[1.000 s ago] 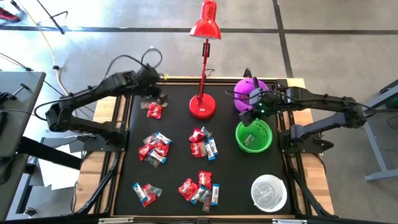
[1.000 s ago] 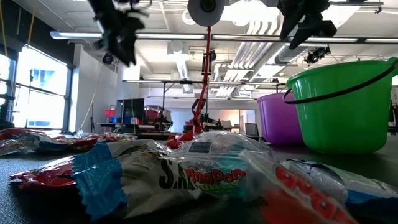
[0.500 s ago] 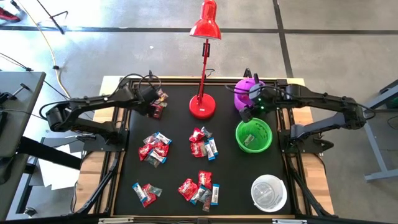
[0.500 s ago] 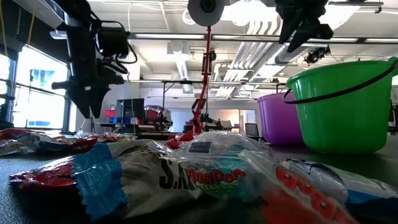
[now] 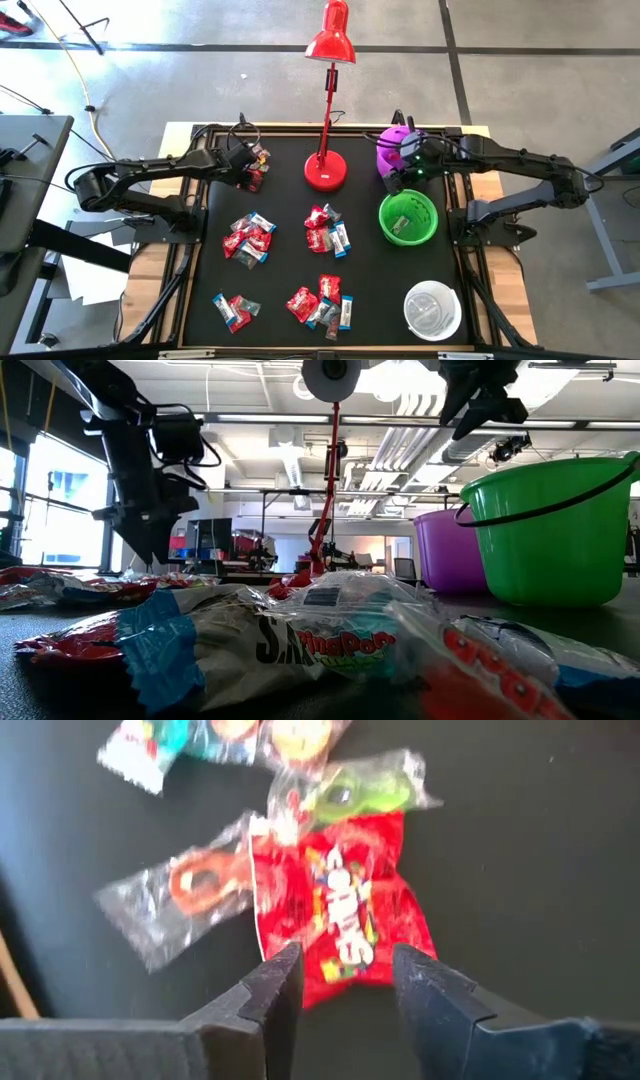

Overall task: Organize candy in baskets
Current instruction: Put the red candy into the white bucket

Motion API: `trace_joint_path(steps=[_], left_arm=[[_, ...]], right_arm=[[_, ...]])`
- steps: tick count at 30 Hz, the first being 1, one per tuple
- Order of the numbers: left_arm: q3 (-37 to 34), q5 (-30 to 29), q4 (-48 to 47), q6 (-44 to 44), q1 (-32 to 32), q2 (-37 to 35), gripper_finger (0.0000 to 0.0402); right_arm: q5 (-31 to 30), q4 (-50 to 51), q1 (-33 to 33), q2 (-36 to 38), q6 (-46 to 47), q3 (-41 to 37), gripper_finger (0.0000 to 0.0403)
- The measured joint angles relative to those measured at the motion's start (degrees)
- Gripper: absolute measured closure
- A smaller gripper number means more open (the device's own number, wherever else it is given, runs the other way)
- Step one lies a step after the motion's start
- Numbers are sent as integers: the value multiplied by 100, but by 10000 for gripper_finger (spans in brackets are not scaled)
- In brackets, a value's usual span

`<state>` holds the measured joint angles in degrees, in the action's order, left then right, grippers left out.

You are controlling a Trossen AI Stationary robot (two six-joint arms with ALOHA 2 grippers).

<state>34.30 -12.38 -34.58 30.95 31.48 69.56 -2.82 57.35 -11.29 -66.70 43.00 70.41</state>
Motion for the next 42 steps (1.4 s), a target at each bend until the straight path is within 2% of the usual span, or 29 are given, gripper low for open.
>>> trace_joint_path(steps=[12,18,24,28,36,42], left_arm=[[-726,-265,1083,-657,0,-2,232],[-1142,-208,1345,-280,-2,-17,226],[-1211,-139,1543,382,-2,-13,229],[-1223,57,1962,484,0,7,257],[-1223,313,2119,502,-2,7,385],[-1223,330,2115,596,-2,7,394]], right_arm=[[153,-152,0,0,52,0,249],[196,-234,0,0,63,0,249],[196,-251,0,0,63,0,249],[196,-252,0,0,63,0,249],[155,-259,0,0,50,0,249],[150,-261,0,0,46,0,249]])
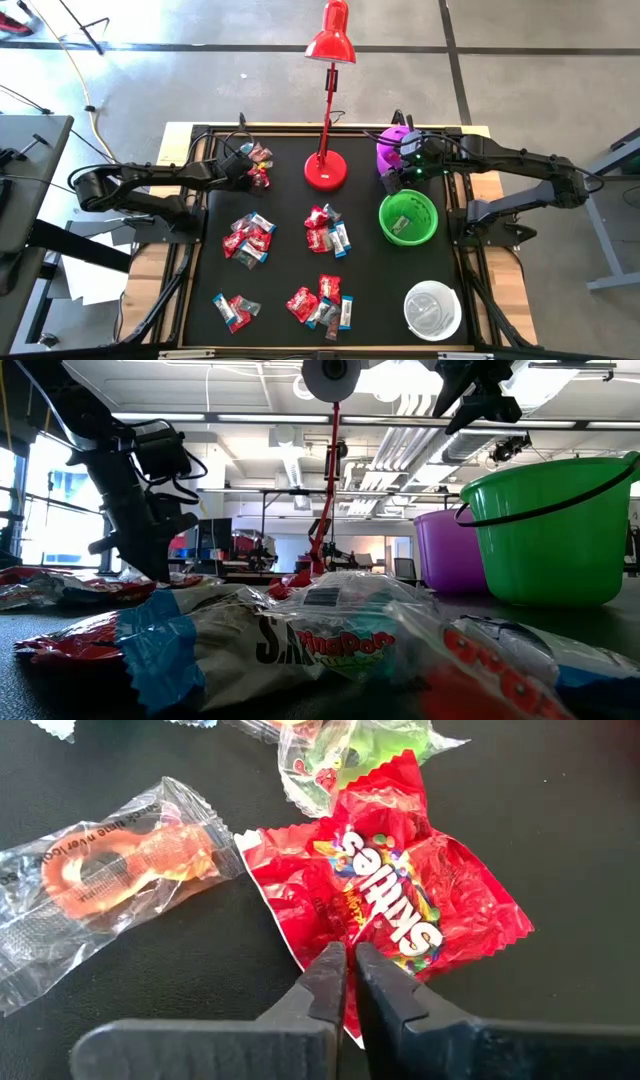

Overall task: Organize candy in baskets
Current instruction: Put the red candy into the white bucket

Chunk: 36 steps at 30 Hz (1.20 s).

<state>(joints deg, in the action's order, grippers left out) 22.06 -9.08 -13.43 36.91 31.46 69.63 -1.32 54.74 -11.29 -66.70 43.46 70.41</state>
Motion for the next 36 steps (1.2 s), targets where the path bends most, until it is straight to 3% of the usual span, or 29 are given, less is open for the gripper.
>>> trace_joint_path(steps=[7,17,22,27,32,36], left_arm=[[2,58,115,103,0,-2,388],[4,1009,438,-213,0,-2,302],[4,1593,1578,-634,-2,-9,260],[63,1170,2080,-1626,0,-11,231],[262,579,932,-2886,2,-11,217],[319,442,350,-3181,2,-11,210]], right_arm=[[0,0,0,0,0,1,249],[0,0,0,0,-2,1,249],[0,2,0,0,-2,0,249],[1,2,1,0,2,0,249],[2,2,0,0,0,2,249],[2,2,0,0,-2,1,249]])
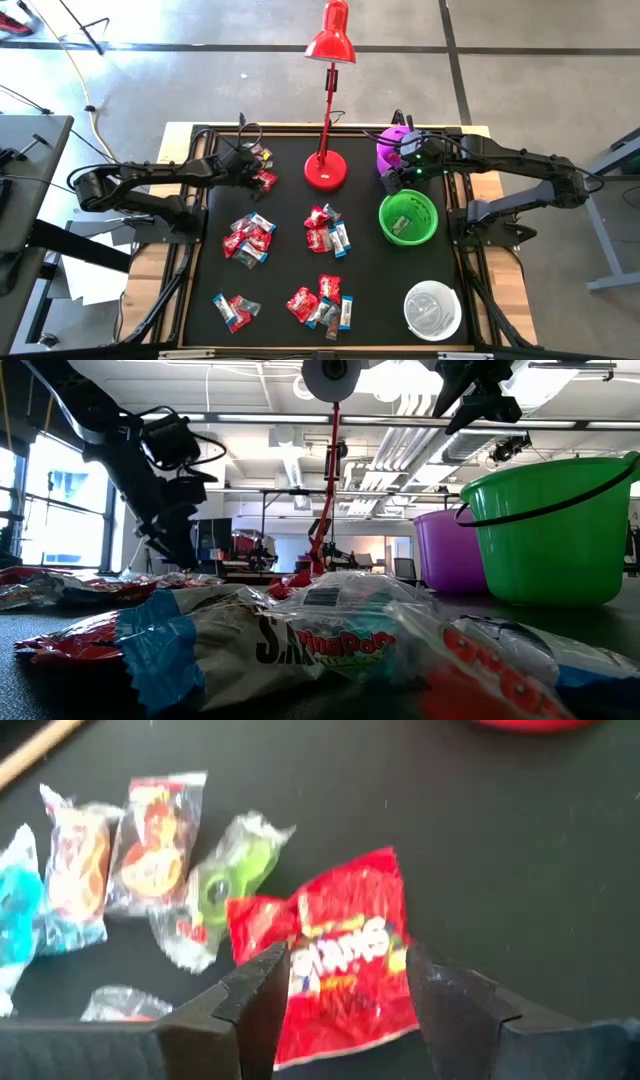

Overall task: Organize candy in baskets
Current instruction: Put the red candy into the white bucket

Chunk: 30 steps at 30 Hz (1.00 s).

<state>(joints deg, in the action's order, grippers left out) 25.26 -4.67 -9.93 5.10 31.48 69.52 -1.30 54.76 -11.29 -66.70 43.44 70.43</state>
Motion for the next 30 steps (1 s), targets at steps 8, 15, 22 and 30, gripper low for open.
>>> trace_joint_path(steps=[8,15,22,30], left_arm=[[2,-64,-47,-202,0,260,195],[68,-32,334,-167,-2,1236,184],[32,-102,675,813,-2,1350,193],[22,131,623,1308,13,1342,285]], right_arm=[[2,0,0,0,-117,-1,249],[2,2,2,2,-151,-1,249],[20,1,0,2,-144,-1,249],[28,0,1,2,-149,-1,249]])
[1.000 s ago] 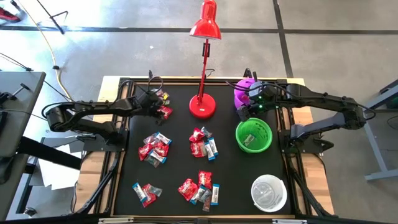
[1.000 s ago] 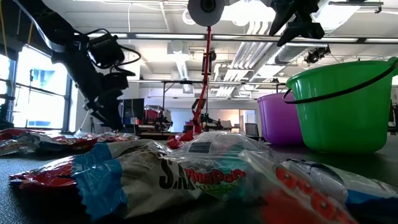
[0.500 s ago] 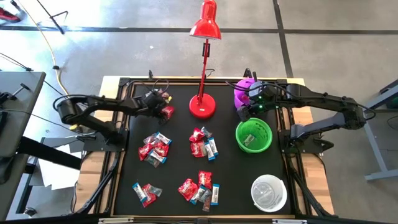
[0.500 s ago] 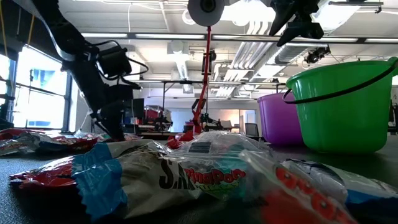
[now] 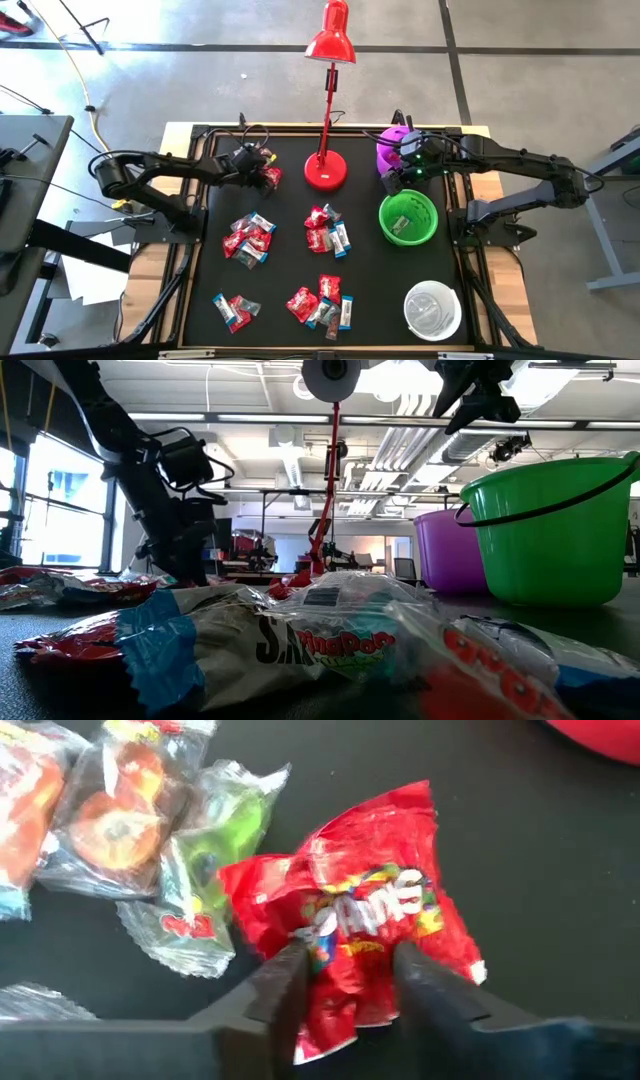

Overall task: Organize candy in baskets
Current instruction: Put the red candy into the white bucket

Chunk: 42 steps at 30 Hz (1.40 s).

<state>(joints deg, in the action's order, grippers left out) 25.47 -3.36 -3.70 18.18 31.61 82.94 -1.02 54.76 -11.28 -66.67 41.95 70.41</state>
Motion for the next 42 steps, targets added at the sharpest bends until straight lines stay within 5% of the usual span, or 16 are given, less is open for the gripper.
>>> trace_joint_path(steps=[8,29,36,42], left_arm=[[-1,320,47,539,-8,0,391],[-55,619,176,1407,-19,-1510,397],[168,633,787,1858,-23,-2268,398],[1106,338,796,1135,-228,-2462,398]], right_arm=[[-2,2,-1,0,-107,0,249],[-226,-73,-1,0,-77,0,249],[-279,-1061,-338,-68,-114,2,249],[410,-2403,-671,-483,-367,0,249]])
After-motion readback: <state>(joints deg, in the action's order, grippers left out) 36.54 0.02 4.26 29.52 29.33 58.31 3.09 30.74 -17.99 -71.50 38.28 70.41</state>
